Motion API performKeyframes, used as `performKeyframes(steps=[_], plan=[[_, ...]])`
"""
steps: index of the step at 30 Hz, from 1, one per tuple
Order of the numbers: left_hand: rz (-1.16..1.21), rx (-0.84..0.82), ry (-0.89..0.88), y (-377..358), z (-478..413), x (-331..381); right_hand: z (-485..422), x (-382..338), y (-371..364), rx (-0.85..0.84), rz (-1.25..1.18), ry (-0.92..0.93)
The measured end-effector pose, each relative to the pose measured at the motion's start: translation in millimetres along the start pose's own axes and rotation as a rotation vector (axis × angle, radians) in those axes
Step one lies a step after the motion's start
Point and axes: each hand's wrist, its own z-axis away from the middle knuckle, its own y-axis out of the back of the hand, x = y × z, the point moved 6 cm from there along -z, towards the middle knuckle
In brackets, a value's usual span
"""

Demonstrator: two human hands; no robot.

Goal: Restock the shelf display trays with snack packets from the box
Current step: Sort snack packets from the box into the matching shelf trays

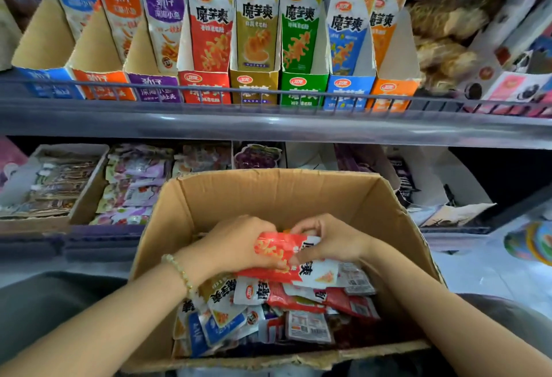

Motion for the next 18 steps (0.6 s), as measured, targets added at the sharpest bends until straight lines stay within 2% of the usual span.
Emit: performKeyframes(steps=[3,6,9,11,13,15,18], plan=[[0.47,-0.075,0.114,7.2,5.8,-9.1,3.4,-7.2,15.9,0.109,-0.15,0.056],[0.722,0.046,0.233,12.1,13.5,-22.5,6.9,-3.1,36.8,0.265,-0.365,0.049],[0.932,0.165,0.36,9.4,24.6,-38.7,10.6,18.5,54.5,0.394,-0.21,-0.119],[1.016,0.201,0.409,7.4,28.9,-46.3,10.9,46.6,55.0,0.35,0.031,-0.355],[1.067,0.221,0.426,6.8,29.3,-47.7,10.2,69.5,41.5,0.242,0.137,-0.545],[1.121,0.253,0.433,8.0,29.1,-45.8,5.4,86.7,25.9,0.195,0.144,-0.625],[1.19,0.299,0.45,9.7,30.6,-45.5,-1.9,100.4,15.8,0.237,0.047,-0.62]])
